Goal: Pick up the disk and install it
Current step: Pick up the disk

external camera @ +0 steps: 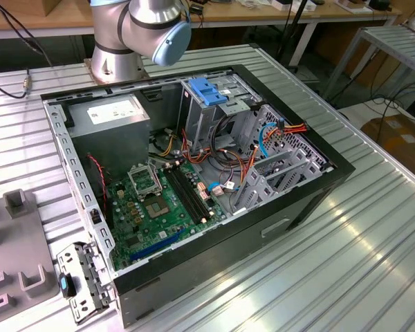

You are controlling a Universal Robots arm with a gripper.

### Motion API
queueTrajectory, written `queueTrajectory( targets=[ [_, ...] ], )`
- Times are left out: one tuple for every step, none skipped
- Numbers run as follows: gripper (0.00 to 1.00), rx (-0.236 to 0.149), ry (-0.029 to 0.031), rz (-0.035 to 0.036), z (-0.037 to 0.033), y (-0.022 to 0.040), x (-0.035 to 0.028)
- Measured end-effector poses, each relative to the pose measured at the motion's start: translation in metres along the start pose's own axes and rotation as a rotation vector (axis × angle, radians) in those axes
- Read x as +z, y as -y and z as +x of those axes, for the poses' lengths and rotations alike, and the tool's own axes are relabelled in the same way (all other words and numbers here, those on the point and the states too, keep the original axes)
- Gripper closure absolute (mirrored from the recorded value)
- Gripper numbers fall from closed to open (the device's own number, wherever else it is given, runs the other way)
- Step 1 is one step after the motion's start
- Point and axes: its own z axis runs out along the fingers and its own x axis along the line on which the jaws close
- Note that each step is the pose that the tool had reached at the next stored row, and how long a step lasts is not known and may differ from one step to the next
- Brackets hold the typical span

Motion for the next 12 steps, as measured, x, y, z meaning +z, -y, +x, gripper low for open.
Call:
queueTrajectory(
  targets=[
    [0.89, 0.0, 0.0001, 0.0, 0.0, 0.0, 0.0],
    [0.89, 0.0, 0.0, 0.0, 0.0, 0.0, 0.0],
    [0.89, -0.001, 0.0, 0.0, 0.0, 0.0, 0.0],
    [0.89, -0.001, 0.0, 0.0, 0.0, 0.0, 0.0],
    [0.89, -0.006, 0.0, -0.0002, 0.0, 0.0, 0.0],
    [0.89, -0.026, -0.0003, -0.0007, 0.0, 0.0, 0.0],
    [0.89, -0.065, -0.0006, -0.0018, 0.0, 0.0, 0.0],
    [0.89, -0.089, -0.0008, -0.0024, 0.0, 0.0, 0.0],
    [0.89, -0.108, -0.0009, -0.0029, 0.0, 0.0, 0.0],
    [0.89, -0.132, -0.0012, -0.0036, 0.0, 0.0, 0.0],
    [0.89, -0.148, -0.0013, -0.004, 0.0, 0.0, 0.0],
    [0.89, -0.16, -0.0014, -0.0043, 0.0, 0.0, 0.0]
  ],
)
